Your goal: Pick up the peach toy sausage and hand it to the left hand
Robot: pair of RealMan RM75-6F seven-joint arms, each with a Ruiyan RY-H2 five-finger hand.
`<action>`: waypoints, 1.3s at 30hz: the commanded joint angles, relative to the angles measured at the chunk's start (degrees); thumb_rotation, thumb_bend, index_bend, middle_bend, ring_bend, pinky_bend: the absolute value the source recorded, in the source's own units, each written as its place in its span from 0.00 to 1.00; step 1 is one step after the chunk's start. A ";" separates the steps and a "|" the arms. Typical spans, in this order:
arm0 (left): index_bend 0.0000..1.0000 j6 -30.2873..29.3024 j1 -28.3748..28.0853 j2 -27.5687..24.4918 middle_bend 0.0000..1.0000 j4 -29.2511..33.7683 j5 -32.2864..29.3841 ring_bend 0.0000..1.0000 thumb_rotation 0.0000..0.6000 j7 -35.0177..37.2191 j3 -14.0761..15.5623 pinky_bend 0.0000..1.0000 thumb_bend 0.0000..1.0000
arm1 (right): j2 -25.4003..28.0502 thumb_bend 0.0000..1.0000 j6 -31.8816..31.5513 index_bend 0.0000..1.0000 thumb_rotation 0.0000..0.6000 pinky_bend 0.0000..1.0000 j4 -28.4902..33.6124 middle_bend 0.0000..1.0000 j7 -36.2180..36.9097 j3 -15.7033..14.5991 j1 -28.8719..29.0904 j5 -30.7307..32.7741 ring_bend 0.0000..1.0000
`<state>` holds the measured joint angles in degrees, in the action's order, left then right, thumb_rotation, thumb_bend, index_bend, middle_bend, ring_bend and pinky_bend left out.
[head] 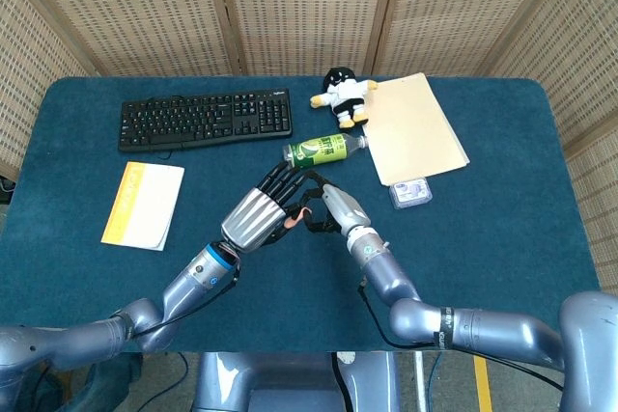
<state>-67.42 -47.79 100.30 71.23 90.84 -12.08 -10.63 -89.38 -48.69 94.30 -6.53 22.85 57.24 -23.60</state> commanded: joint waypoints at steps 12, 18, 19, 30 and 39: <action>0.79 -0.89 0.29 -1.24 0.00 -0.59 -0.71 0.00 1.00 0.79 0.21 0.00 0.53 | 0.70 0.78 -0.37 0.78 1.00 0.00 -0.94 0.16 0.52 -1.57 -1.03 -1.36 0.00; 0.79 -2.06 1.22 -3.57 0.00 -0.09 -0.76 0.00 1.00 1.26 0.44 0.00 0.54 | 1.85 0.78 -0.97 0.79 1.00 0.00 -0.69 0.17 1.07 -2.42 -2.52 -2.21 0.00; 0.79 -2.30 1.44 -4.05 0.00 0.00 -0.83 0.00 1.00 1.32 0.44 0.00 0.54 | 2.10 0.78 -1.09 0.79 1.00 0.00 -0.57 0.17 1.21 -2.56 -2.85 -2.36 0.00; 0.79 -6.34 5.64 -12.16 0.00 1.31 -1.62 0.00 1.00 4.30 0.74 0.00 0.55 | 5.85 0.78 -2.73 0.80 1.00 0.00 0.96 0.17 2.51 -5.23 -7.64 -4.89 0.00; 0.79 -9.31 10.05 -18.47 0.00 1.92 -2.53 0.00 1.00 8.66 1.72 0.00 0.55 | 8.97 0.78 -3.28 0.80 1.00 0.00 2.40 0.17 4.56 -6.52 -11.73 -7.69 0.00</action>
<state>-76.34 -38.22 82.28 73.01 88.37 -4.00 -9.30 -80.63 -51.86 96.45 -2.21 16.51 45.84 -30.97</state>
